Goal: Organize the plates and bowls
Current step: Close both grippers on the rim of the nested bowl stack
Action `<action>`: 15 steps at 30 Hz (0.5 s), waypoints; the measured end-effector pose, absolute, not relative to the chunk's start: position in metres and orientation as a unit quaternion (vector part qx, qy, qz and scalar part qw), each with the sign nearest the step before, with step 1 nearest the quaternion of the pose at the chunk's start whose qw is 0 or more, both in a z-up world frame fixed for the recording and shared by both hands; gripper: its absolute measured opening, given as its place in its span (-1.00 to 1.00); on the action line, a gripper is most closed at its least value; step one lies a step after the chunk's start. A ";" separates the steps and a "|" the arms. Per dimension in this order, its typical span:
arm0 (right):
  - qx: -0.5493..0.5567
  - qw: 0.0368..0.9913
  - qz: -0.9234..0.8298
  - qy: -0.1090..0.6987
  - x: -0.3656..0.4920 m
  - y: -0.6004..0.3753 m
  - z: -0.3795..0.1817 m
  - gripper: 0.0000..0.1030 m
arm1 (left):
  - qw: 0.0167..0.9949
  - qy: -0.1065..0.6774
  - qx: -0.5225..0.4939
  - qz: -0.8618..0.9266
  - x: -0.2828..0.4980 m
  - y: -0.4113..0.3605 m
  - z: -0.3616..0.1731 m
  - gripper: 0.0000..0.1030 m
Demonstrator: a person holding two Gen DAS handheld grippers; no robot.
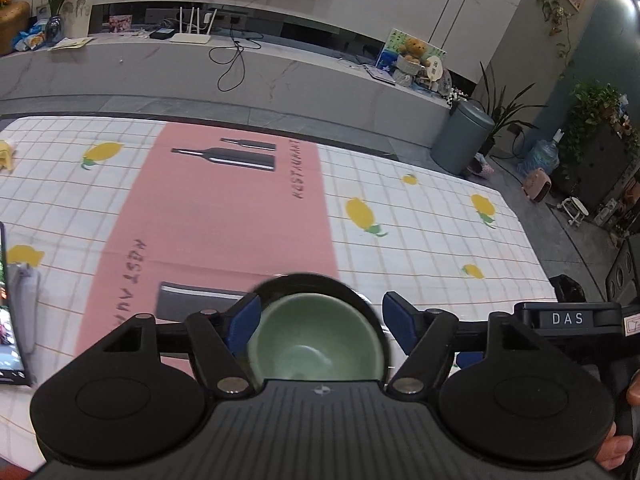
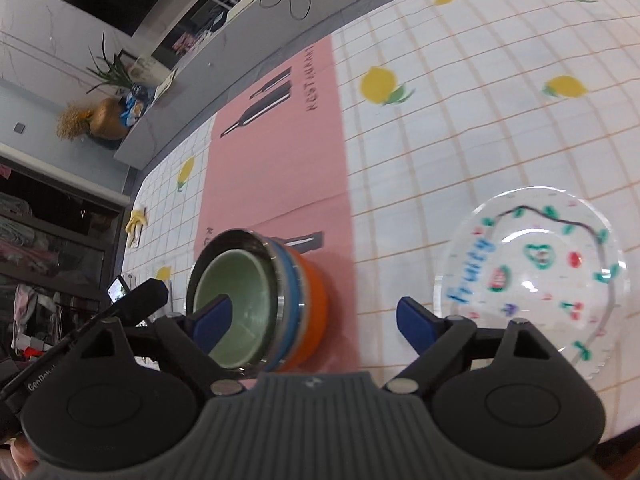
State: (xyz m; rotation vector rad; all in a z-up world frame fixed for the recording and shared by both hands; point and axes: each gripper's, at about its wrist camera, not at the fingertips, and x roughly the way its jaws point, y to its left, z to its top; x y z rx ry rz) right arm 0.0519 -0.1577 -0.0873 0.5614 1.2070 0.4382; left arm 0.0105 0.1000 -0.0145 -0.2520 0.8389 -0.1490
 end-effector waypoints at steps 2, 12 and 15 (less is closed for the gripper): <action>0.256 0.760 0.203 0.562 0.055 -0.146 -0.091 0.72 | 0.902 0.409 -0.124 -0.066 0.011 0.114 -0.016 0.65; 0.240 0.730 0.202 0.607 0.063 -0.101 -0.125 0.72 | 0.875 0.430 -0.223 -0.017 0.008 0.172 -0.066 0.68; 0.246 0.726 0.199 0.611 0.067 -0.097 -0.134 0.71 | 0.860 0.437 -0.262 -0.025 0.008 0.181 -0.079 0.68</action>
